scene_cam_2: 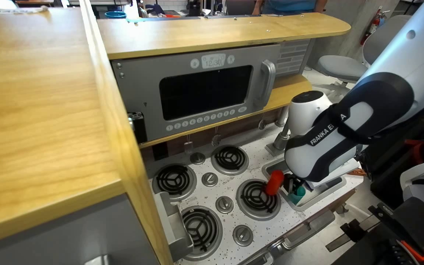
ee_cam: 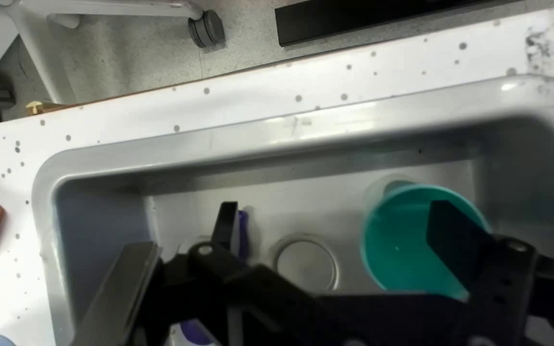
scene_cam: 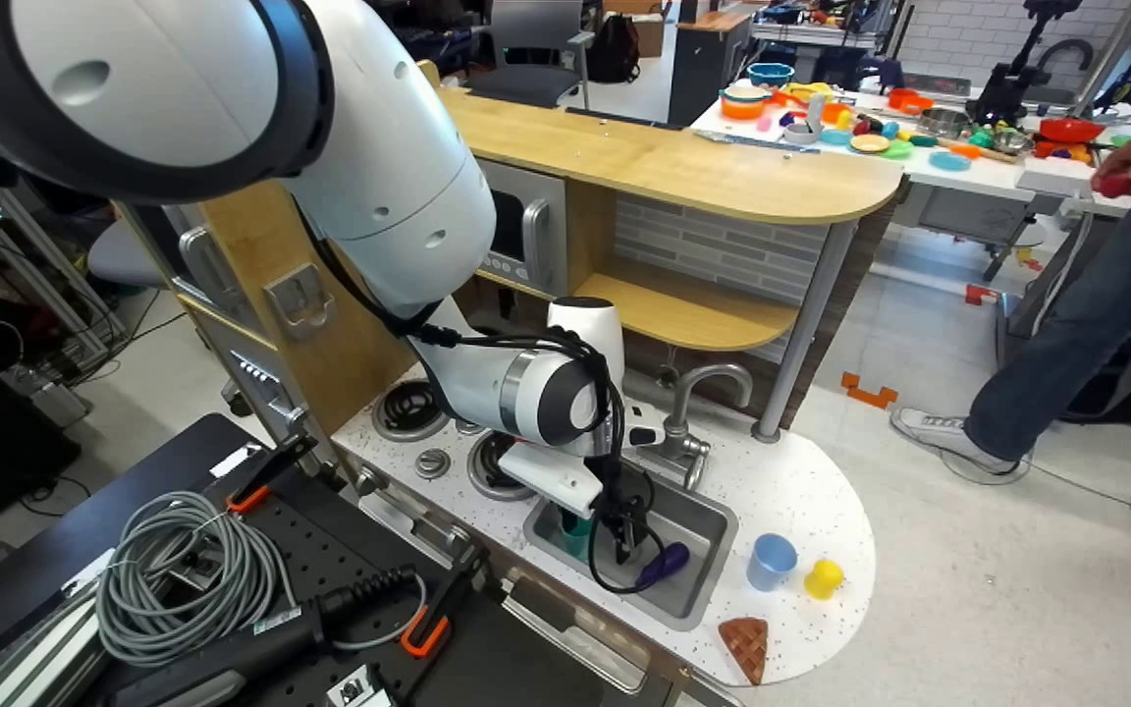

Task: Get the green cup in the sink and put it next to the blue cup on the edge of the sink

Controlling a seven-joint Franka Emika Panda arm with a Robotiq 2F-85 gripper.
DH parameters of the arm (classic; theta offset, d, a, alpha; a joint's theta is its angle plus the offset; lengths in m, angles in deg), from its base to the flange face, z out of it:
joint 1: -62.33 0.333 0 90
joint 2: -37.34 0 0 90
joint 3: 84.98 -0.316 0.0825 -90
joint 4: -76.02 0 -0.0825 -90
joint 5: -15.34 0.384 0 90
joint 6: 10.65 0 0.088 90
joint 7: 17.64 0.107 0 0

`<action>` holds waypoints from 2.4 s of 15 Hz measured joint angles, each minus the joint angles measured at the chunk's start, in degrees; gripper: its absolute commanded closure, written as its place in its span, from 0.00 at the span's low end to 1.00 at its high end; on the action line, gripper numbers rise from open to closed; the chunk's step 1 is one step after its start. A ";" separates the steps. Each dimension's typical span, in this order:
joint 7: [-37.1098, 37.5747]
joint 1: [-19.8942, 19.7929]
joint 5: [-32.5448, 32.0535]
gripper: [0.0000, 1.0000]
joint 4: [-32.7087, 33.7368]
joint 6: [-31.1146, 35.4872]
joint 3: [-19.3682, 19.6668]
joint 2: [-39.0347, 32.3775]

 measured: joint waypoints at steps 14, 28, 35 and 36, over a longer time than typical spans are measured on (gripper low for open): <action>-3.33 0.02 -0.05 1.00 0.22 -0.54 0.15 0.91; -6.86 -11.61 10.55 0.99 -7.88 -15.12 -1.89 22.46; -0.38 -15.35 19.51 0.99 -7.90 -15.79 -1.85 23.43; 1.03 -15.59 20.64 0.99 -7.95 -15.78 -1.79 23.41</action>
